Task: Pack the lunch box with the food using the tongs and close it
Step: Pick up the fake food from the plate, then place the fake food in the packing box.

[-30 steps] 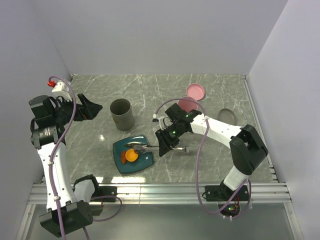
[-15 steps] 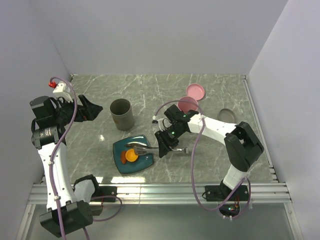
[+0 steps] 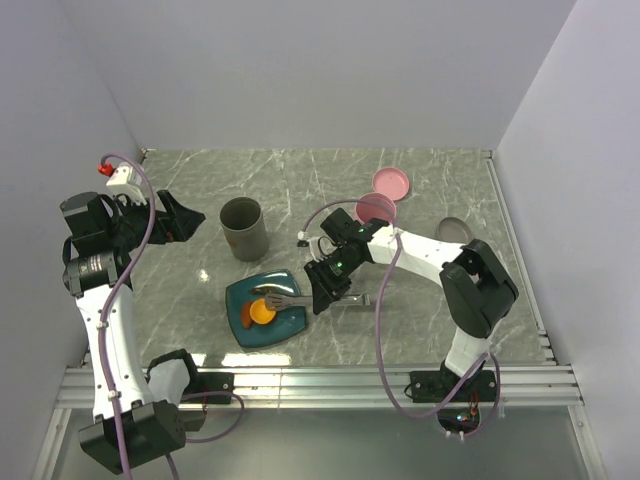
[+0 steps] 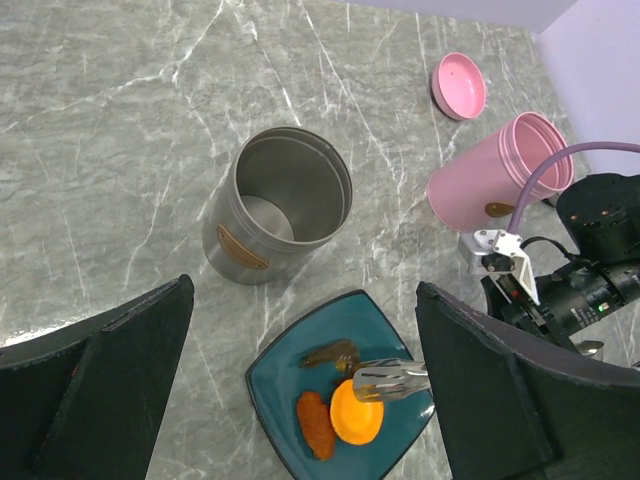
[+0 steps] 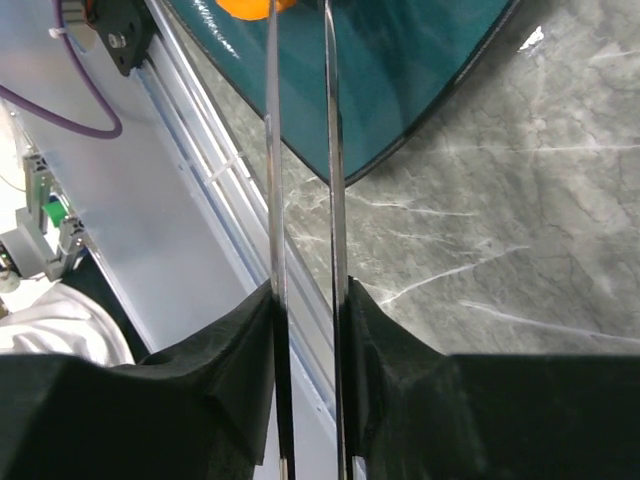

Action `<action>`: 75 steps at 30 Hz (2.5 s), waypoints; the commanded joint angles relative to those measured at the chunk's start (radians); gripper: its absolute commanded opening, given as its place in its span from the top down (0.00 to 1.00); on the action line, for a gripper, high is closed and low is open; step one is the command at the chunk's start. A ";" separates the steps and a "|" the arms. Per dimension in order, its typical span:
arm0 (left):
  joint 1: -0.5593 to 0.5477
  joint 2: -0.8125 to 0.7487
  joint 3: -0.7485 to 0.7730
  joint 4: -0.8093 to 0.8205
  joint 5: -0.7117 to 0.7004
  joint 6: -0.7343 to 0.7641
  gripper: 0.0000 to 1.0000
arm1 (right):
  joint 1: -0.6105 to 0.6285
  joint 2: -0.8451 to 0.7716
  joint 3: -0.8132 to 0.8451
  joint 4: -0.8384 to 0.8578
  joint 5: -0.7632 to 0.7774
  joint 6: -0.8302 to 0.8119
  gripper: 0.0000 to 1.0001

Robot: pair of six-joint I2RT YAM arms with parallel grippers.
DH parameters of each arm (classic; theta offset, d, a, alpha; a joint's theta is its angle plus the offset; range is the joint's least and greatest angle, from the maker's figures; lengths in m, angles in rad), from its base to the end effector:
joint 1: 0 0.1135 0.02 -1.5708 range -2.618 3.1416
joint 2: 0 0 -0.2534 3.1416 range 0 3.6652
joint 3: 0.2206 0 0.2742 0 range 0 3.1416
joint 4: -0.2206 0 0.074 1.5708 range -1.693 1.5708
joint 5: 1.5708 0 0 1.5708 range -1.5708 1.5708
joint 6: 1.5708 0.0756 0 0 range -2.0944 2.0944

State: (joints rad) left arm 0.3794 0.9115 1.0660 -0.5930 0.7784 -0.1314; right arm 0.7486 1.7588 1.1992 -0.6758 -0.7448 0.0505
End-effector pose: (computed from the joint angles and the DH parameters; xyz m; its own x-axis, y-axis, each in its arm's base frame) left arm 0.2386 0.0380 0.3600 -0.4338 -0.2734 -0.8585 0.2723 0.8685 -0.4142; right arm 0.2352 0.2884 0.1489 -0.7245 -0.6223 -0.2964 -0.6281 0.4188 0.6559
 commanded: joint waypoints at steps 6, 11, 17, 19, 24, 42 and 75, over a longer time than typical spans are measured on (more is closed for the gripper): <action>0.003 0.003 0.038 -0.007 -0.010 0.021 0.01 | 0.008 -0.038 0.063 -0.033 -0.025 -0.032 0.73; 0.003 0.009 0.045 -0.021 -0.001 0.027 0.01 | 0.008 -0.119 0.060 -0.030 -0.036 -0.041 0.87; 0.004 0.006 0.071 -0.031 -0.013 0.038 0.01 | -0.014 -0.182 0.063 -0.047 -0.045 -0.067 1.00; 0.003 0.010 0.077 -0.033 -0.013 0.035 0.00 | -0.031 -0.197 0.076 -0.065 -0.053 -0.074 1.00; 0.003 0.004 0.077 -0.034 -0.001 0.026 0.01 | -0.138 -0.252 0.092 -0.108 -0.067 -0.090 1.00; 0.003 0.030 0.118 -0.041 0.036 0.007 0.01 | -0.744 -0.499 0.184 -0.318 -0.011 -0.152 1.00; 0.004 0.000 0.078 -0.022 0.036 -0.002 0.01 | -0.848 -0.400 0.240 -0.403 0.061 -0.187 0.61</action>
State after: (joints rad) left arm 0.3794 0.9306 1.1389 -0.6331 0.7994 -0.1429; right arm -0.0990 1.3621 1.3872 -1.0790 -0.6731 -0.1261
